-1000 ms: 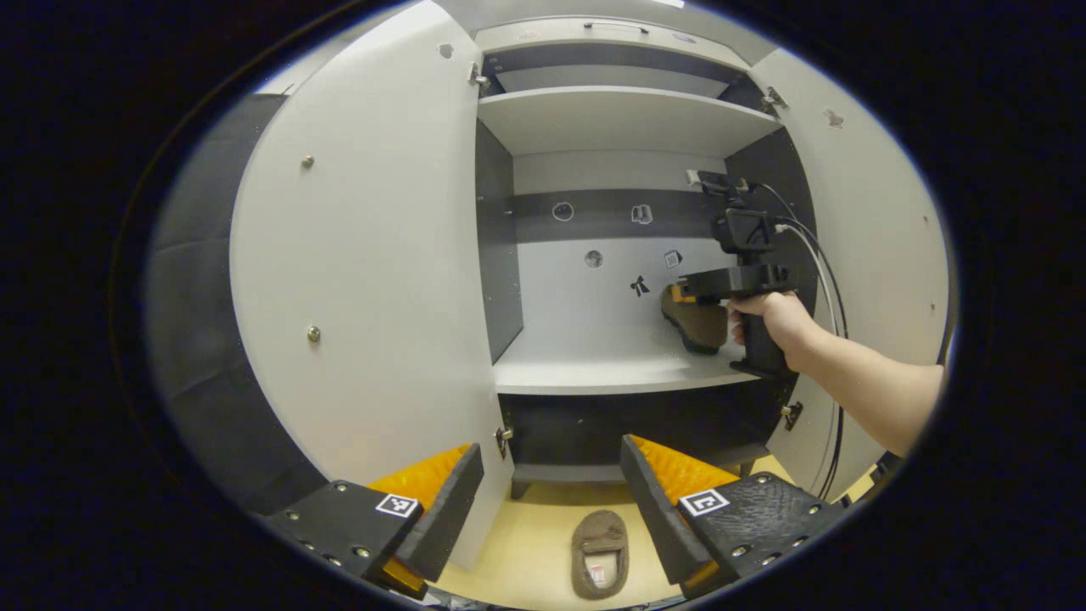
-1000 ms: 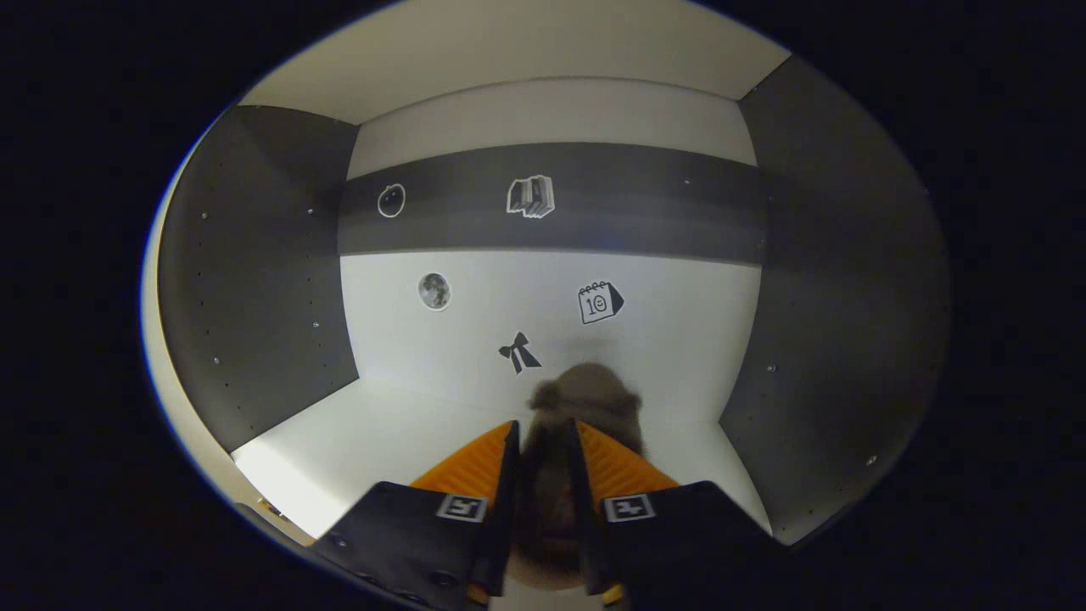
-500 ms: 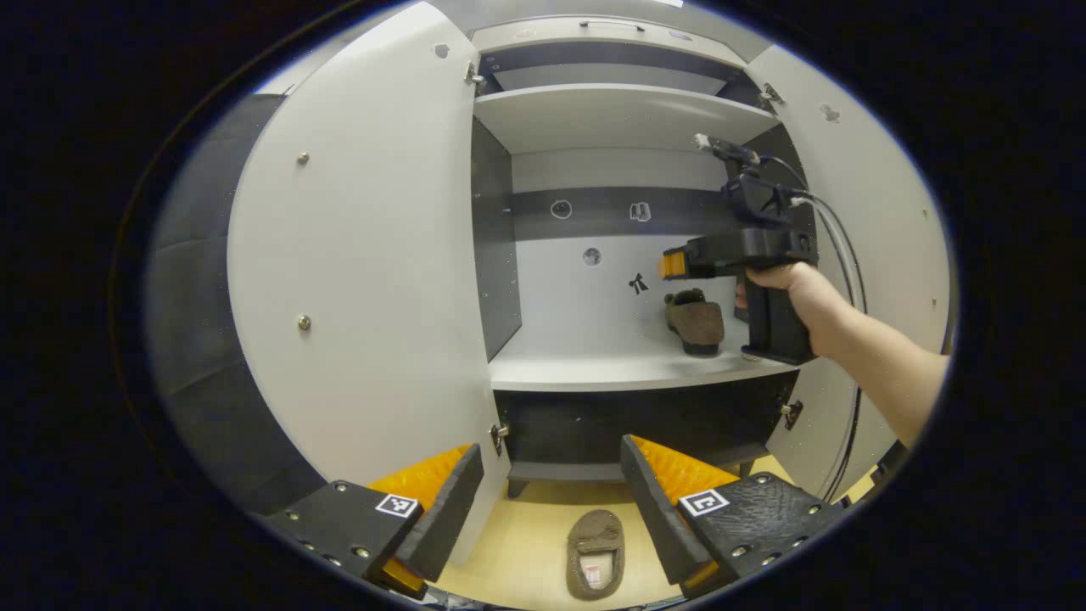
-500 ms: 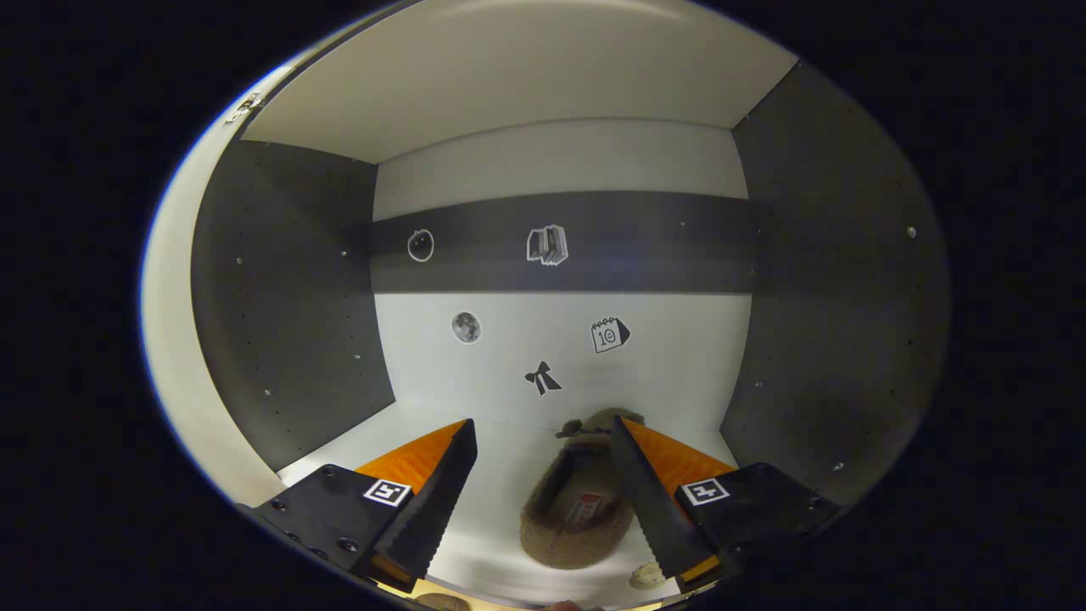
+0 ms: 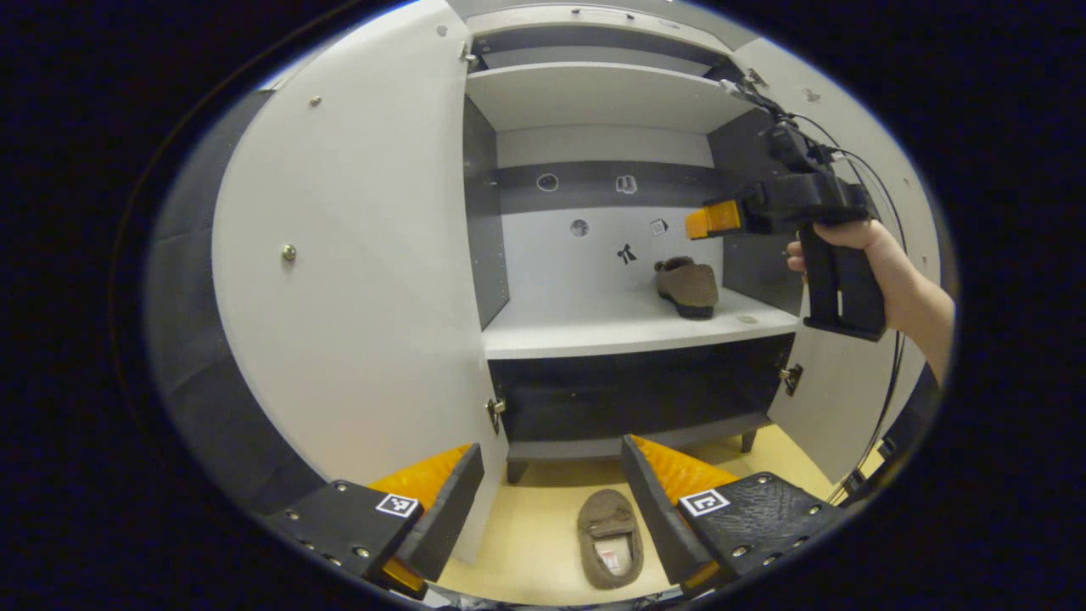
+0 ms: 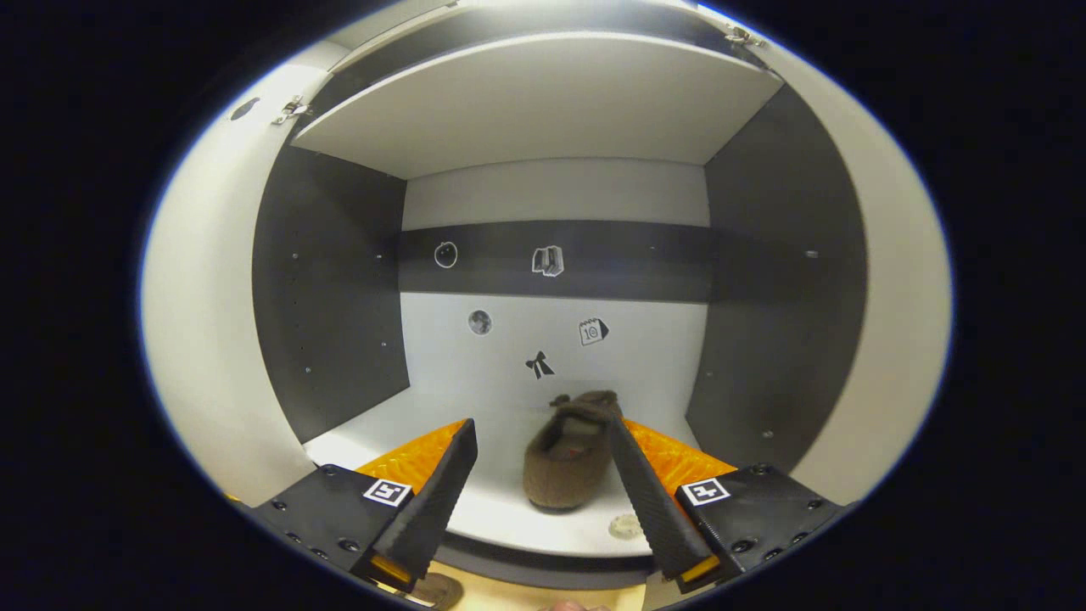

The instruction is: Grab one shoe with the right hand and put it into the shoe cabinet, grab the other shoe with the left hand and put it into the shoe cabinet; then close the right door with the right hand and the left door with the left hand.

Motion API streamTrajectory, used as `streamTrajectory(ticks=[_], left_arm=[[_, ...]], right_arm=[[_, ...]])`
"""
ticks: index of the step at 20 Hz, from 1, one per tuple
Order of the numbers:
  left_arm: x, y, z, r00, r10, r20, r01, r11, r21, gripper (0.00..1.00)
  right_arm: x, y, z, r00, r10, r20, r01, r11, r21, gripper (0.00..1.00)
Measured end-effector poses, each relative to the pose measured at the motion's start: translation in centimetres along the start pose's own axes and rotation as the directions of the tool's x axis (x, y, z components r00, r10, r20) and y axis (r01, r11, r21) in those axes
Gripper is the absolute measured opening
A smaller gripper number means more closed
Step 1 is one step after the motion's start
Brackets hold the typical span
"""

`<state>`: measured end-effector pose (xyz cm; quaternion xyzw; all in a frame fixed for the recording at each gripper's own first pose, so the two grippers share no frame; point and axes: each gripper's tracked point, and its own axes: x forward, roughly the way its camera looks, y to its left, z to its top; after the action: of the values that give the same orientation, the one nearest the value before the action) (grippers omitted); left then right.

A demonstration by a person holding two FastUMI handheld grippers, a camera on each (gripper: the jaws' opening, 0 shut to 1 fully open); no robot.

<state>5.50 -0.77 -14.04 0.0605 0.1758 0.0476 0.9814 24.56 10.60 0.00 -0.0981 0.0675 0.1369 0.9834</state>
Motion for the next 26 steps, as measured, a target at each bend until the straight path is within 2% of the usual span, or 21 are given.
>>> streamTrajectory(ticks=[3,6,7,8,10,11,12,13,17,19,20,21,22,24,26], left_arm=[[0.7,-1.1,-2.3,0.994,-0.097,-0.051,0.098,0.995,0.016,0.95],[1.6,-2.1,-5.6,0.980,-0.159,-0.118,0.166,0.985,0.054,1.00],[1.9,-2.3,-6.9,0.973,-0.174,-0.149,0.186,0.980,0.069,0.95],[2.3,-2.5,-8.2,0.966,-0.187,-0.178,0.205,0.975,0.084,0.95],[3.4,-2.8,-11.3,0.948,-0.203,-0.246,0.234,0.966,0.108,0.95],[3.9,-2.8,-12.6,0.939,-0.205,-0.277,0.246,0.962,0.121,1.00],[4.5,-2.9,-14.2,0.927,-0.212,-0.308,0.262,0.956,0.131,1.00],[4.9,-3.1,-15.7,0.914,-0.223,-0.339,0.282,0.950,0.135,0.95],[6.7,-4.3,-20.7,0.865,-0.251,-0.434,0.339,0.931,0.136,0.95],[7.5,-3.9,-22.5,0.861,-0.219,-0.460,0.344,0.916,0.208,0.95],[8.0,-3.8,-23.3,0.857,-0.209,-0.470,0.349,0.908,0.233,0.95],[8.2,-4.3,-24.2,0.848,-0.211,-0.486,0.358,0.905,0.231,1.00],[8.3,-4.7,-25.2,0.831,-0.221,-0.511,0.369,0.905,0.210,0.95],[8.9,-5.1,-26.6,0.798,-0.247,-0.550,0.386,0.910,0.152,0.95],[9.5,-4.7,-26.3,0.804,-0.246,-0.541,0.366,0.922,0.125,1.00]], right_arm=[[-4.0,-0.4,-1.2,0.999,-0.054,0.009,0.054,0.999,0.010,0.98],[-7.8,-0.2,-2.6,0.996,-0.091,0.010,0.091,0.996,0.020,1.00],[-9.0,-0.2,-3.1,0.995,-0.104,0.008,0.104,0.994,0.026,0.99],[-10.1,-0.2,-3.6,0.993,-0.116,0.006,0.116,0.993,0.027,0.99],[-12.3,-0.2,-4.7,0.989,-0.149,-0.006,0.149,0.988,0.031,0.97],[-13.6,-0.2,-5.4,0.986,-0.165,-0.012,0.165,0.985,0.038,1.00],[-14.8,-0.1,-5.9,0.984,-0.177,-0.019,0.178,0.983,0.049,0.99],[-15.9,0.0,-6.6,0.982,-0.184,-0.029,0.186,0.981,0.062,0.99],[-20.9,-0.3,-9.1,0.966,-0.253,-0.058,0.256,0.965,0.056,1.00],[-23.1,-0.2,-10.1,0.959,-0.272,-0.084,0.278,0.958,0.075,0.96],[-24.2,-0.3,-10.4,0.954,-0.285,-0.089,0.293,0.953,0.082,1.00],[-25.3,-0.9,-10.7,0.946,-0.311,-0.093,0.318,0.944,0.085,1.00],[-26.6,-1.5,-11.0,0.935,-0.342,-0.094,0.349,0.933,0.084,0.96],[-28.9,-2.9,-11.2,0.913,-0.397,-0.095,0.405,0.910,0.086,0.96],[-31.6,-4.9,-10.8,0.882,-0.466,-0.077,0.472,0.875,0.107,0.96]])
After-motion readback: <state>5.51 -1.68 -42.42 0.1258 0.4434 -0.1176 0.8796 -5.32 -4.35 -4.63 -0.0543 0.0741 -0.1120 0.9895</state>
